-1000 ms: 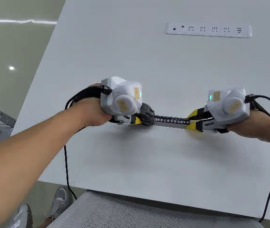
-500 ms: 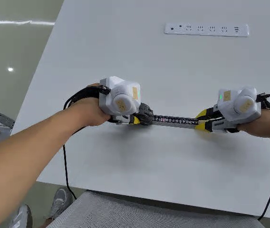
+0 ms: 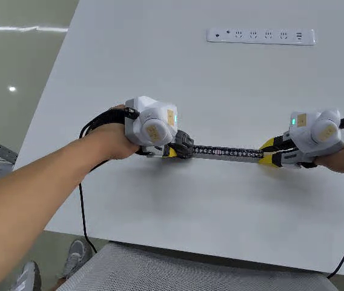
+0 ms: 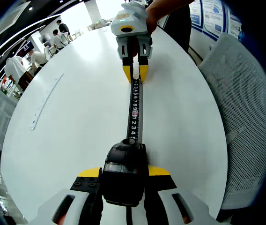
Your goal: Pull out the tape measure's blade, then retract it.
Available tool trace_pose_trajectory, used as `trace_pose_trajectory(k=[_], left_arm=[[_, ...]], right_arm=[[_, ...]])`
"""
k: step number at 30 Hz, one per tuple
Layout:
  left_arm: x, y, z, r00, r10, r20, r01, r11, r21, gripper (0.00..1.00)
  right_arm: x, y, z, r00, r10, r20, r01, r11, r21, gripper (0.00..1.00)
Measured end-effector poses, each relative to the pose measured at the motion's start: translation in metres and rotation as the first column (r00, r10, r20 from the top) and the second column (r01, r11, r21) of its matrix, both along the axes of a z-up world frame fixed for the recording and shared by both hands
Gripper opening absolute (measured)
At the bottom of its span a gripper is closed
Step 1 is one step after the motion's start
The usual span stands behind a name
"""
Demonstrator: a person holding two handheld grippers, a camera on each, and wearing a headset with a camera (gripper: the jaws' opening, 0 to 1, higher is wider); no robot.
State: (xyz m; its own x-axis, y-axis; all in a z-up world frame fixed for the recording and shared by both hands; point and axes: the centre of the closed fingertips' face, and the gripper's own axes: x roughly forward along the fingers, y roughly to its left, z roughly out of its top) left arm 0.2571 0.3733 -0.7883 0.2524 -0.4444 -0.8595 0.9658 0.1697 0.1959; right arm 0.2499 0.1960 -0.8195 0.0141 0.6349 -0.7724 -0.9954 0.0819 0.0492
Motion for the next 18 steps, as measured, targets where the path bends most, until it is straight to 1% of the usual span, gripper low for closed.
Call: trace_pose_trajectory(k=[18], left_arm=[[-0.001,-0.001,0.001,1.000,-0.002,-0.001,0.002,1.000,0.006,0.30]], right_arm=[[0.001,-0.035,-0.001,1.000,-0.029,-0.006,0.029,0.999,-0.026,0.09]])
